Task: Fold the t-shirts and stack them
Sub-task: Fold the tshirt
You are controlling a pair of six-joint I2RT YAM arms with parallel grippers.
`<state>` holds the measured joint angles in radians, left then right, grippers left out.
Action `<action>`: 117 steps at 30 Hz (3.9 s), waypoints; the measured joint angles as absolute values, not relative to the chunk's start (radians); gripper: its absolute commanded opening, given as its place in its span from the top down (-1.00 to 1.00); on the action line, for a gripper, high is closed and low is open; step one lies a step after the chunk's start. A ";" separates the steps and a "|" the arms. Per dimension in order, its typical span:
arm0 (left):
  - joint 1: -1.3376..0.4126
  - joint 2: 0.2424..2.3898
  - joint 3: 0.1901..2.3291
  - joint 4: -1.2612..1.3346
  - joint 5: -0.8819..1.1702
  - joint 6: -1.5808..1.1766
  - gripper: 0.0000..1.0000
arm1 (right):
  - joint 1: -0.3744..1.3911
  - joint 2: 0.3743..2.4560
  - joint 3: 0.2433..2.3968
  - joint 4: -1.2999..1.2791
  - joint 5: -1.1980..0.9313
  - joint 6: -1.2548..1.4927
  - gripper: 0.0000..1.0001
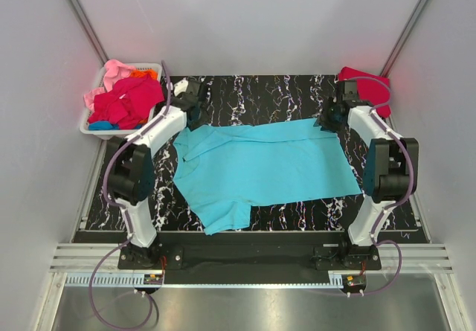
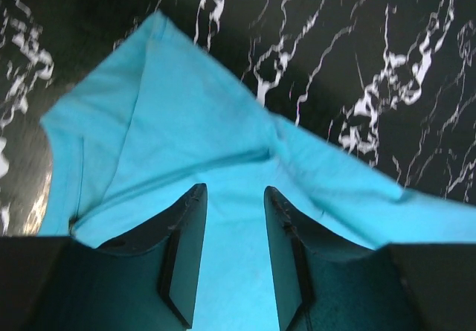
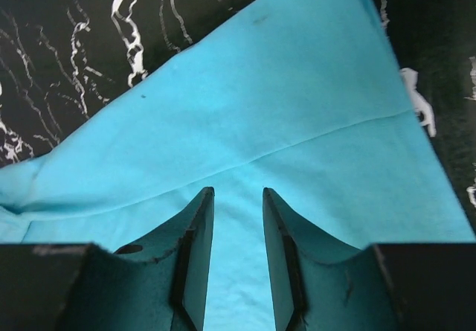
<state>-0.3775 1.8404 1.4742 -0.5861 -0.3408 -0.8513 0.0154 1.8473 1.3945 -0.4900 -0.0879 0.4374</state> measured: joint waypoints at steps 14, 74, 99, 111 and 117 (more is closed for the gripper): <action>-0.288 2.067 1.594 -0.522 -0.098 -0.782 0.16 | 0.073 1.851 1.354 -0.467 -0.094 0.449 0.23; -0.455 1.761 1.107 -0.454 -0.060 -0.791 0.37 | 0.159 1.869 1.322 -0.460 -0.045 0.502 0.27; -0.414 1.800 1.264 -0.389 -0.126 -0.738 0.39 | 0.164 1.959 1.438 -0.473 -0.076 0.466 0.22; -0.311 2.004 1.466 -0.559 -0.121 -0.760 0.42 | 0.165 2.195 1.697 -0.604 -0.062 0.358 0.21; -0.282 2.089 1.533 -0.635 -0.112 -0.771 0.49 | 0.154 2.228 1.748 -0.671 -0.019 0.345 0.21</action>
